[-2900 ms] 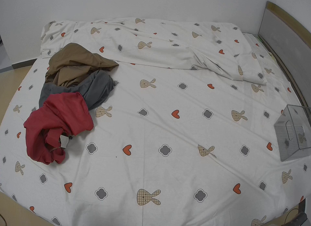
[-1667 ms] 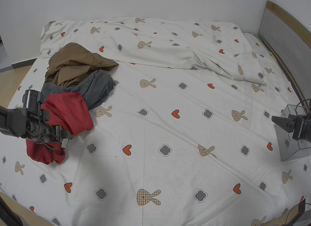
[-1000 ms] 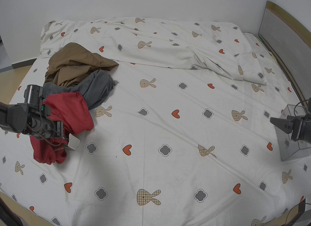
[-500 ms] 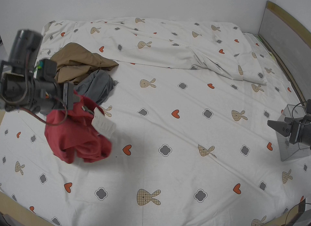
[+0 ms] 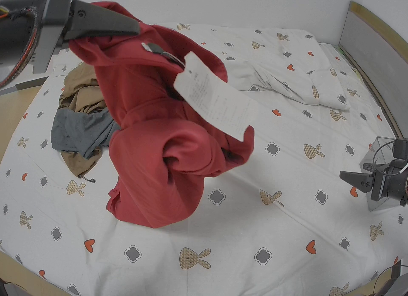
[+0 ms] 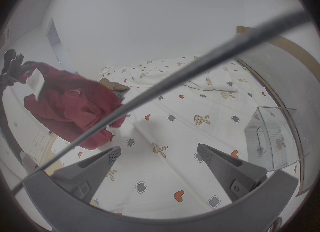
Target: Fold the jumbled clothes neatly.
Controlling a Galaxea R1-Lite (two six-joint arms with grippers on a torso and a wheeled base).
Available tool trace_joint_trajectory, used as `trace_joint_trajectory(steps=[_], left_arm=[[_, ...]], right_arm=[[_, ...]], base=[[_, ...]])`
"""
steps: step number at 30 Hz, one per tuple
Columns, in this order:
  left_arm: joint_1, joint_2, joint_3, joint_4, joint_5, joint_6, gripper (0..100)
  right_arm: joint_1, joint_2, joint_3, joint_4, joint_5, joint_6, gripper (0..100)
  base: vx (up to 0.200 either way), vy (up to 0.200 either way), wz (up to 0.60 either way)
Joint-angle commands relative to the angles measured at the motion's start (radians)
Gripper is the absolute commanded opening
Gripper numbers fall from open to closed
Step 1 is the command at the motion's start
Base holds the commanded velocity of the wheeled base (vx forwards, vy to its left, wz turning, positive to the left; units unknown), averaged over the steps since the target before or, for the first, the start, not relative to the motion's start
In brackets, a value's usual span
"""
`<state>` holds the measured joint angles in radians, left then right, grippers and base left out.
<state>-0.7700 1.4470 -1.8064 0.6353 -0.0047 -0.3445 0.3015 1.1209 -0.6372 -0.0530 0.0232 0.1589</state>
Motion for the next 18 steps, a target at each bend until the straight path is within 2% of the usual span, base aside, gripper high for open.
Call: trace_joint_trajectory(steps=[1, 12, 18], left_arm=[[-0.025, 0.044, 0.107, 0.027, -0.021, -0.051, 0], [-0.048, 0.127, 0.105, -0.031, -0.047, -0.053, 0], [-0.078, 0.124, 0.107, -0.031, -0.047, -0.054, 0]], right_arm=[[0.07, 0.048, 0.022, -0.002, -0.002, 0.001, 100], [0.073, 0.053, 0.03, -0.002, 0.004, 0.001, 100], [0.113, 0.053, 0.03, -0.005, 0.018, 0.019, 100]], base=[[0.0, 0.0, 0.0], [0.0, 0.0, 0.0], [0.0, 0.0, 0.0]])
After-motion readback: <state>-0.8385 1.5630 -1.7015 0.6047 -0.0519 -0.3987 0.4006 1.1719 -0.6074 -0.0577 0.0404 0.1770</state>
